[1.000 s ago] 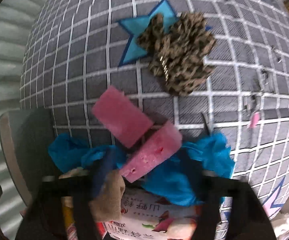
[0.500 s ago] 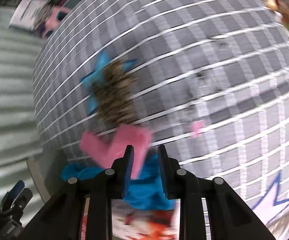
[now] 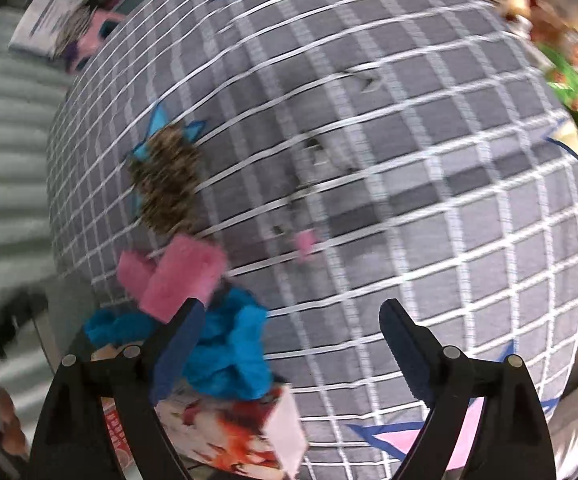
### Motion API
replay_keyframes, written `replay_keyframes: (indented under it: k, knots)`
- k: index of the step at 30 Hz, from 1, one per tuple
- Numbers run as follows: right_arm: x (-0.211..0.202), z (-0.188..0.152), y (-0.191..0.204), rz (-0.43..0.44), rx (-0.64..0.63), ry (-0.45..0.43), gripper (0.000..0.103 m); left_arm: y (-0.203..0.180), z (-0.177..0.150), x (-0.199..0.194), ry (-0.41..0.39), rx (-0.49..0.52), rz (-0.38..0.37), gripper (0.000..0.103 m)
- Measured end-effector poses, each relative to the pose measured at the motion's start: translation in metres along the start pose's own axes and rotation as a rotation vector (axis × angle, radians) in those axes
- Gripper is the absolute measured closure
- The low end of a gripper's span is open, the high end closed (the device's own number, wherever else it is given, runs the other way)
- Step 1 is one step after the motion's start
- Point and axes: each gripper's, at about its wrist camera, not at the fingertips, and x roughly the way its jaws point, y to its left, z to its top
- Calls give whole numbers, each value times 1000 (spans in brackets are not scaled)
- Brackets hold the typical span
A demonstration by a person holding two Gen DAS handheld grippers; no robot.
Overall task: Organize soft objects
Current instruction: 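Grasp the leopard-print scrunchie with the left tool while the right tool reaches for pink foam, then grasp the pink foam block with the right tool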
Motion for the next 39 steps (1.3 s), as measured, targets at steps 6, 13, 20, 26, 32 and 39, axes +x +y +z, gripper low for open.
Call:
replay_keyframes:
  k: [6, 13, 20, 26, 32, 39]
  knots:
    - [11, -20, 28, -7, -108, 19, 13, -35, 34, 51, 94, 7, -41, 13]
    - [10, -36, 7, 27, -56, 42, 13, -61, 57, 102, 146, 26, 2, 13]
    - [7, -37, -2, 43, -52, 43, 13, -68, 59, 119, 181, 47, 44, 45]
    - [0, -19, 16, 37, -243, 0, 13, -66, 50, 111, 120, 81, 7, 68]
    - [20, 1, 61, 52, -554, 23, 13, -42, 44, 70, 16, 54, 6, 68]
    - [62, 4, 95, 47, -768, 128, 13, -8, 34, 35, -20, -20, -11, 68]
